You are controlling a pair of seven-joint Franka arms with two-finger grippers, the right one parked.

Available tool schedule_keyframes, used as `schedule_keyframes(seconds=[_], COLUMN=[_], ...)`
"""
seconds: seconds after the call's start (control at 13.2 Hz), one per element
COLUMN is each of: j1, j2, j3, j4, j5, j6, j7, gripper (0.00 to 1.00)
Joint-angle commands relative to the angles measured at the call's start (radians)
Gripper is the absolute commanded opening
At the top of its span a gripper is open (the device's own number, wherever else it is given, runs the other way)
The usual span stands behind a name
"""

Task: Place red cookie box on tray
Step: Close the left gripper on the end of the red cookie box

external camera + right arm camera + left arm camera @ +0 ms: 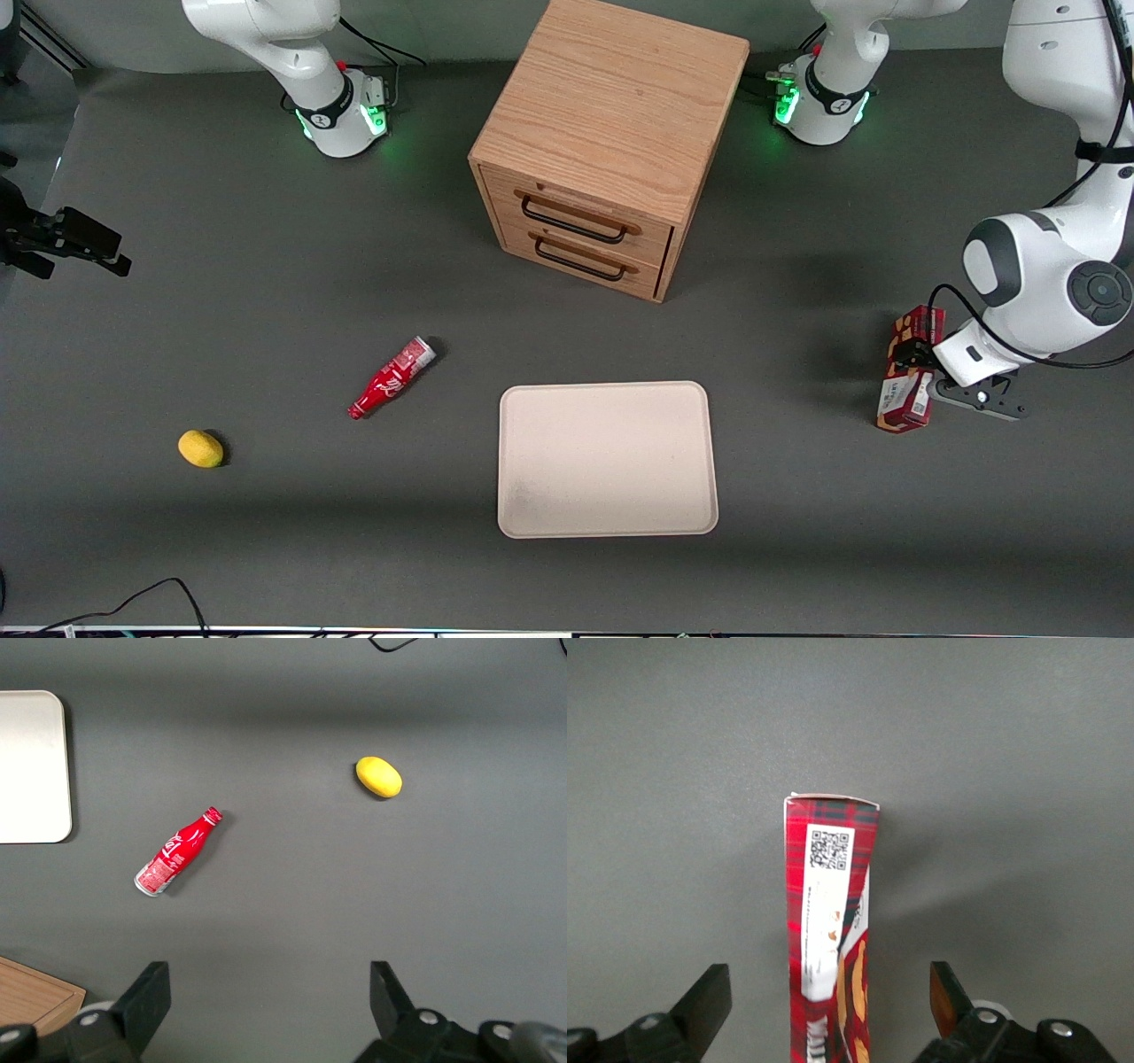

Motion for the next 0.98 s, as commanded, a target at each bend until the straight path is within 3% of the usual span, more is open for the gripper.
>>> schedule_keyframes(seconds=[0.0, 0.53, 0.61, 0.83, 0.91], j1=[0.001, -0.001, -0.001, -0.001, -0.001], j2=[0.014, 0.021, 0.021, 0.021, 0.019], j3=[0.0, 0.001, 0.0, 0.0, 0.0], j4=[-0.004, -0.013, -0.013, -0.018, -0.02], j5=[-0.022, -0.052, -0.057, -0.057, -0.058], j6=[0.03, 0.046, 0.046, 0.047, 0.046], j7=[0.034, 0.054, 0.056, 0.056, 0.056], gripper=[1.0, 0.95, 0.85, 0.16, 0.0])
